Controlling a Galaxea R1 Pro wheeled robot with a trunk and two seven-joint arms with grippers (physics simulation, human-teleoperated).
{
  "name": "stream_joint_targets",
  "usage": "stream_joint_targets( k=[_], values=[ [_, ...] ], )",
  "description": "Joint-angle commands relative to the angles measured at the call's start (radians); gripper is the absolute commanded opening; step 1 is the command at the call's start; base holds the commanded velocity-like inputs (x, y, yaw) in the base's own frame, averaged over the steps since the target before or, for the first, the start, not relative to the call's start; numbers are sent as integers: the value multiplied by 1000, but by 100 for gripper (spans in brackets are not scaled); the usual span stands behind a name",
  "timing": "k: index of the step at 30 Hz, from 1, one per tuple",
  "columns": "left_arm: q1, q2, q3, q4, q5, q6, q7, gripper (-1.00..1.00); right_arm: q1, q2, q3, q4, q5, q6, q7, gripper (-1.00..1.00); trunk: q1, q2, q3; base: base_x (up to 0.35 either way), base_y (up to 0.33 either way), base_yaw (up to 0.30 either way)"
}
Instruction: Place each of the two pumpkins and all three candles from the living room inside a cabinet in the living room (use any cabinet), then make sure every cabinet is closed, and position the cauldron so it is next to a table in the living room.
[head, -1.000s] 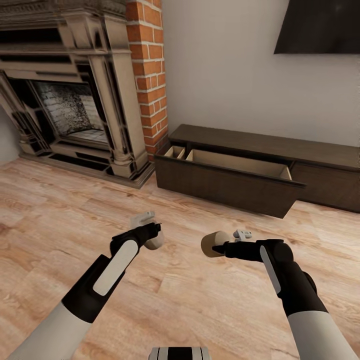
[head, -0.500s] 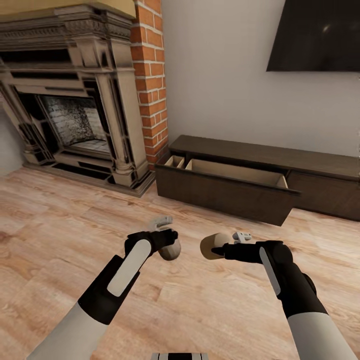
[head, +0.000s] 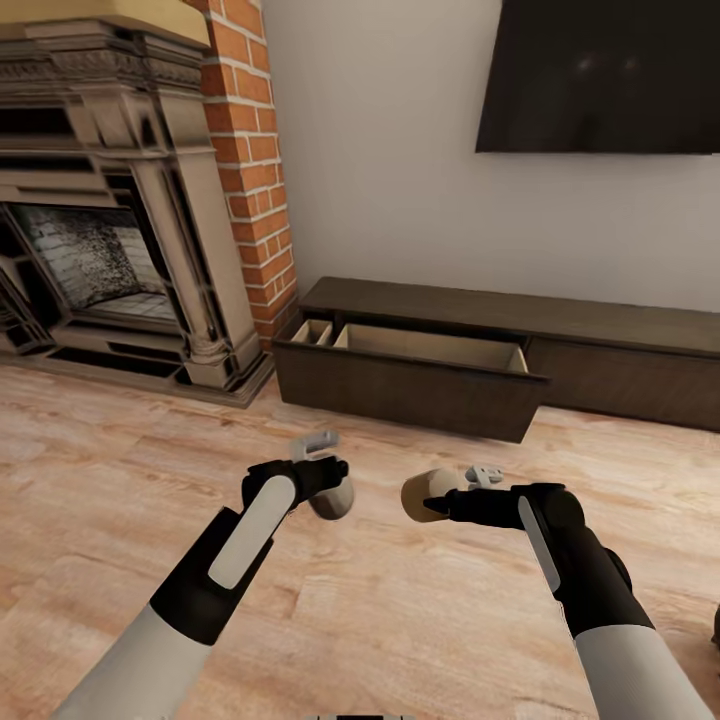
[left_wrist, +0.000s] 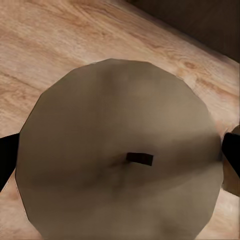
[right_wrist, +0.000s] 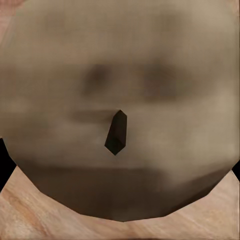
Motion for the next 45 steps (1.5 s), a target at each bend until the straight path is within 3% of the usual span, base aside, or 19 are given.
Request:
stream_joint_targets(
  k=[1,3,8,28,45],
  values=[
    [0,2,13,0,6,-1,0,-100,0,0,0,-1,-2,0,0,-100,-4,7,3,0,0,-280],
    [0,4,39,-1,8,2,0,-100,0,0,0,-5,-4,-1,1,-100,-12,21,9,0,0,-280],
    [0,-2,52,1,7,2,0,-100,0,-1,-1,-7,-8,-2,2,-100,-31,56,25,0,0,-280],
    [0,-10,50,12,8,3,0,-100,0,0,0,0,-11,-2,2,-100,-107,196,88,0,0,-256],
    [0,-11,50,30,9,3,-2,-100,0,2,1,3,-4,-4,-4,-100,-173,315,141,0,0,-25]
  ],
)
